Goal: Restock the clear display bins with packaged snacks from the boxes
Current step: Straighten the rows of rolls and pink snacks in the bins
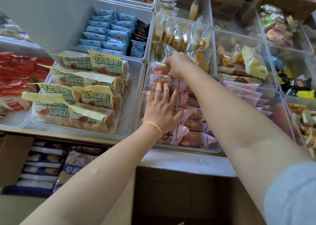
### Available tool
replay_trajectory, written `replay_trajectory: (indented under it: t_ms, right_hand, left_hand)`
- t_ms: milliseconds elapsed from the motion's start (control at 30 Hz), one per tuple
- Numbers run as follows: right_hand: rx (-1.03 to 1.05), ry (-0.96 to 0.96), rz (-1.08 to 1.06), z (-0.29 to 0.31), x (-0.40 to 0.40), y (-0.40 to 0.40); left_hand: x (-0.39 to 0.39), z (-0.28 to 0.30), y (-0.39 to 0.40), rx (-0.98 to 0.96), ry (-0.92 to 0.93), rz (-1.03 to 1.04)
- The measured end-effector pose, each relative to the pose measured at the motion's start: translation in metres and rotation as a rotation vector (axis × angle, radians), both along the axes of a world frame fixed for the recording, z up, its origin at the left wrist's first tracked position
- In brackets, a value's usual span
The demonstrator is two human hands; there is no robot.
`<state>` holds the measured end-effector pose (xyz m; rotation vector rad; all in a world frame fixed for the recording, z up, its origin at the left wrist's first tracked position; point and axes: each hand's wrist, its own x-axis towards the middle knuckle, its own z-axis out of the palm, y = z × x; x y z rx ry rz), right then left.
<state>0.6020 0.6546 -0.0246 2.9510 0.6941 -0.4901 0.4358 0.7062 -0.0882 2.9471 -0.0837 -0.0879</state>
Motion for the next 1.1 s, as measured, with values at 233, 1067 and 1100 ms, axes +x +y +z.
replay_trajectory:
  t_ms: [233, 1067, 1100]
  right_hand:
    - [0.275, -0.103, -0.164, 0.037, -0.021, -0.035]
    - [0.536, -0.204, -0.414, -0.018, -0.055, -0.058]
    - [0.488, -0.235, -0.341, -0.013, -0.051, -0.053]
  left_hand:
    - [0.002, -0.002, 0.002, 0.017, -0.007, -0.010]
    - [0.009, -0.001, 0.000, 0.024, 0.077, -0.041]
    - [0.009, 0.000, 0.000, 0.025, 0.079, -0.040]
